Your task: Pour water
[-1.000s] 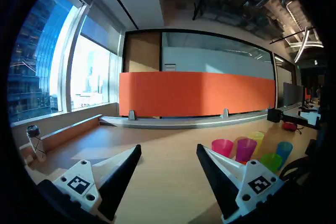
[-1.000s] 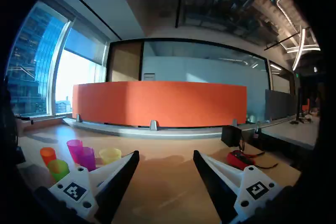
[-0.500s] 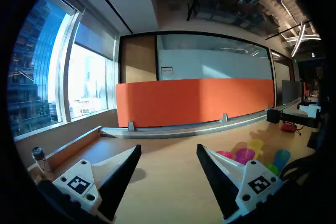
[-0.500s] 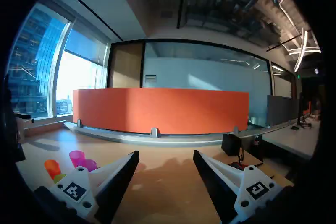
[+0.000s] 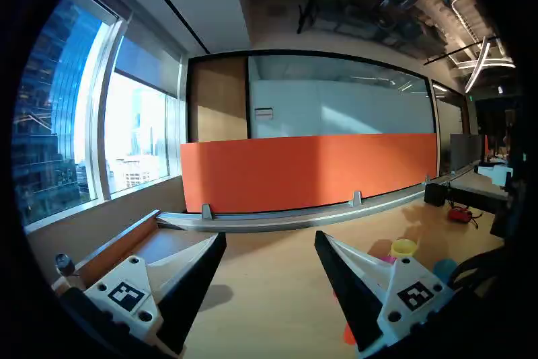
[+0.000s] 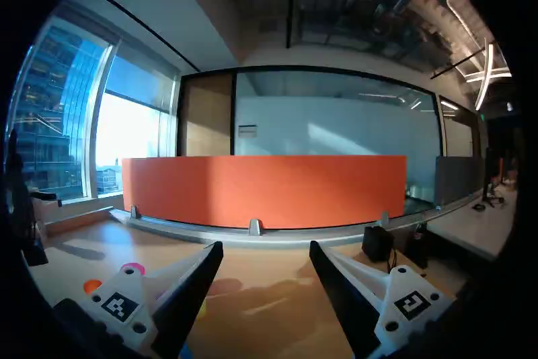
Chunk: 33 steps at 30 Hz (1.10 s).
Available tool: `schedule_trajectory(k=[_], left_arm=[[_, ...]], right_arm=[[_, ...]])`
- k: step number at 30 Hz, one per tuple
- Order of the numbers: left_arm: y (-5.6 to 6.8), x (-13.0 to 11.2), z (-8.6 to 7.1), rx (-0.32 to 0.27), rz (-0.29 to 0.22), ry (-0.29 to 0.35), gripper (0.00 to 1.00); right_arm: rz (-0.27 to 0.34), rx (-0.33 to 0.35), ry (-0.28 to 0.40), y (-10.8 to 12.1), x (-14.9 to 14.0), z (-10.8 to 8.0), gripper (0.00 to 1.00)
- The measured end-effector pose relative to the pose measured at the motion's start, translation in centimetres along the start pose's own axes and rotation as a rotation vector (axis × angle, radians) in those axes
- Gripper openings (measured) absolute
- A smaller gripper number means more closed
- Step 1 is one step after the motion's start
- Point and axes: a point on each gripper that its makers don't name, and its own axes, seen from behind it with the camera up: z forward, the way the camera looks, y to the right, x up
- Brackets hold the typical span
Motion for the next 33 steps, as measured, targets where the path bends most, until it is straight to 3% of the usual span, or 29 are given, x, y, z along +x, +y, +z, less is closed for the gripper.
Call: schedule_trajectory(k=[11, 26, 33], left_arm=[[0.9, 3.6, 1.3, -0.044, -0.024, -0.009, 0.98], [0.0, 8.5, 2.1, -0.039, -0.009, 0.022, 0.98], [1.4, 8.2, 2.3, -0.102, 0.006, -0.002, 0.98]], right_arm=[[-0.012, 0.009, -0.014, 0.3, 2.3, 0.9, 0.99], [-0.026, 0.011, 0.014, 1.0, 7.1, 1.5, 0.99], [-0.05, 0.083, 0.006, -0.3, 6.9, 1.5, 0.99]])
